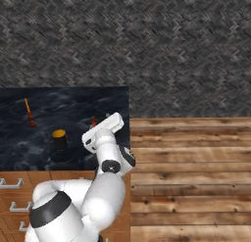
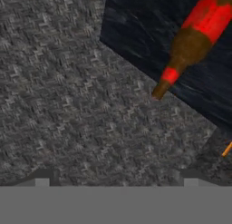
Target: Open the cabinet directly in front. Then move the beer and the mug to the dining counter with the candle on it.
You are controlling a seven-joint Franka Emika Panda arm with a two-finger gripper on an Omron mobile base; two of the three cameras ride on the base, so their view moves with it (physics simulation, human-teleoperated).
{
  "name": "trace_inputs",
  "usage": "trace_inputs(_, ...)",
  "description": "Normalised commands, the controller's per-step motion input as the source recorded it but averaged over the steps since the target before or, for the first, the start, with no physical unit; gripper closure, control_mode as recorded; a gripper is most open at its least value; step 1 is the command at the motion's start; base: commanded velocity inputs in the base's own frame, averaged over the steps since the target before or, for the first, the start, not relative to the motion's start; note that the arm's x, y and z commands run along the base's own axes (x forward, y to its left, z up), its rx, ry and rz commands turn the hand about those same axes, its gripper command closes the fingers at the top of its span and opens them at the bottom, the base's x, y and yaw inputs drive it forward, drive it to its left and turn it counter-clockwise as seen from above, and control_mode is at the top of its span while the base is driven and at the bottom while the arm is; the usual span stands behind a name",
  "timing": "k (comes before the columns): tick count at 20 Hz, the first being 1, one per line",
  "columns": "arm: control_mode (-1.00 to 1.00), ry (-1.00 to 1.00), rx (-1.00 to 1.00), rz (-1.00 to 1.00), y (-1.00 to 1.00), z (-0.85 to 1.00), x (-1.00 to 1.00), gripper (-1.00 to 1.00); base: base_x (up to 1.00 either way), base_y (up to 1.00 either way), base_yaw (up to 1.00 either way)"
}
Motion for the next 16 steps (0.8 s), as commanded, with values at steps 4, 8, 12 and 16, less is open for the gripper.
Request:
trace_inputs(4, -1.00, 0.07, -0.10, 0.00, -0.13, 0.58, -1.00, -1.00, 0.00, 0.00, 0.00)
trace_inputs(8, -1.00, 0.08, -0.09, 0.00, -0.12, 0.91, -0.86, -1.00, 0.00, 0.00, 0.00)
trace_inputs(12, -1.00, 0.07, -0.01, 0.00, -0.18, 1.00, -0.78, -1.00, 0.00, 0.00, 0.00)
trace_inputs(16, -1.00, 0.04, -0.02, 0.00, -0.18, 1.00, -0.79, -1.00, 0.00, 0.00, 0.00)
